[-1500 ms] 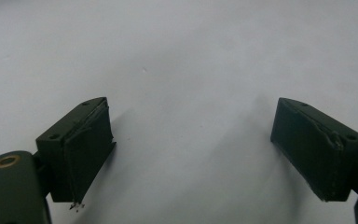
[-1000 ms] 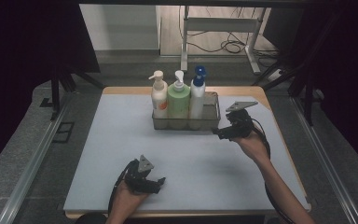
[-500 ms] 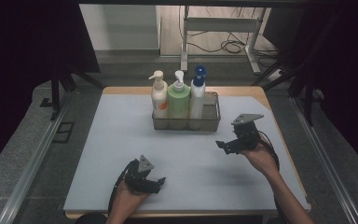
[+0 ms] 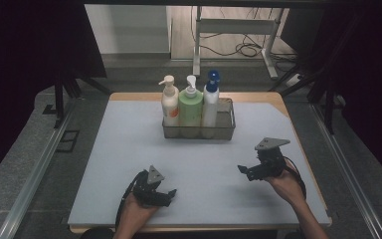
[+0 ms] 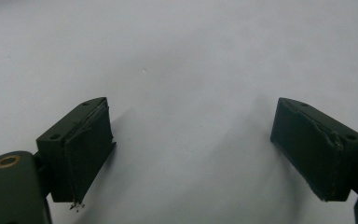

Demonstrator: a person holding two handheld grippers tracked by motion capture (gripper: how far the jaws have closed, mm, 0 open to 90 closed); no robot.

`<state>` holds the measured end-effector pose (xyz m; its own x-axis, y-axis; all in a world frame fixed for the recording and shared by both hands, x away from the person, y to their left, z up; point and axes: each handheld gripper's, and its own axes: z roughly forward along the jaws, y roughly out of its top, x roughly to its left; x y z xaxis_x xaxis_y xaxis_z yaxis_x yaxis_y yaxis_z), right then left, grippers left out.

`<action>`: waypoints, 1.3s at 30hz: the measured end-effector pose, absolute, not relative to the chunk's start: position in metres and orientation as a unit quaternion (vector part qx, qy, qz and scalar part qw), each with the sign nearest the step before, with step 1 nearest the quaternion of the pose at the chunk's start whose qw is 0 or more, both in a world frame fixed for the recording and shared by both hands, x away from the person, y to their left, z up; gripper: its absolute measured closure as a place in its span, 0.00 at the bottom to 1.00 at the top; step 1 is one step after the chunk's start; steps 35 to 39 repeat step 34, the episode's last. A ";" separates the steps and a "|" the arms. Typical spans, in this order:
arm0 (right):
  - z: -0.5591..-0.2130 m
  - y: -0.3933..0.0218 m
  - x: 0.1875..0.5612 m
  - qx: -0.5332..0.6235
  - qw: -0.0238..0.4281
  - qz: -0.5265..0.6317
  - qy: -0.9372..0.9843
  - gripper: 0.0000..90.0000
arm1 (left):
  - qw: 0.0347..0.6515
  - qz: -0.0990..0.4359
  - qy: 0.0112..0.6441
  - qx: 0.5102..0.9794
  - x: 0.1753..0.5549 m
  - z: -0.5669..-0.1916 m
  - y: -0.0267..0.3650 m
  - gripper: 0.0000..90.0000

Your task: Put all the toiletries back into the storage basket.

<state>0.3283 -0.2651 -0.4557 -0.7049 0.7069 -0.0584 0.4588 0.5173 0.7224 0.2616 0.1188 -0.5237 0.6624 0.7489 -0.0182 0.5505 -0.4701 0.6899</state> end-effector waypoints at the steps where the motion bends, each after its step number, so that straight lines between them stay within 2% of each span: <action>1: -0.458 -0.266 0.326 0.342 0.177 0.353 0.853 0.00 | 0.343 0.144 0.386 0.844 0.262 -0.524 0.119 0.14; 29: -0.521 -0.288 0.300 0.374 0.146 0.333 0.853 0.00 | 0.341 0.150 0.384 0.845 0.260 -0.524 0.118 0.14; 39: -0.522 -0.290 0.298 0.374 0.150 0.339 0.850 0.00 | 0.342 0.149 0.384 0.844 0.260 -0.524 0.118 0.14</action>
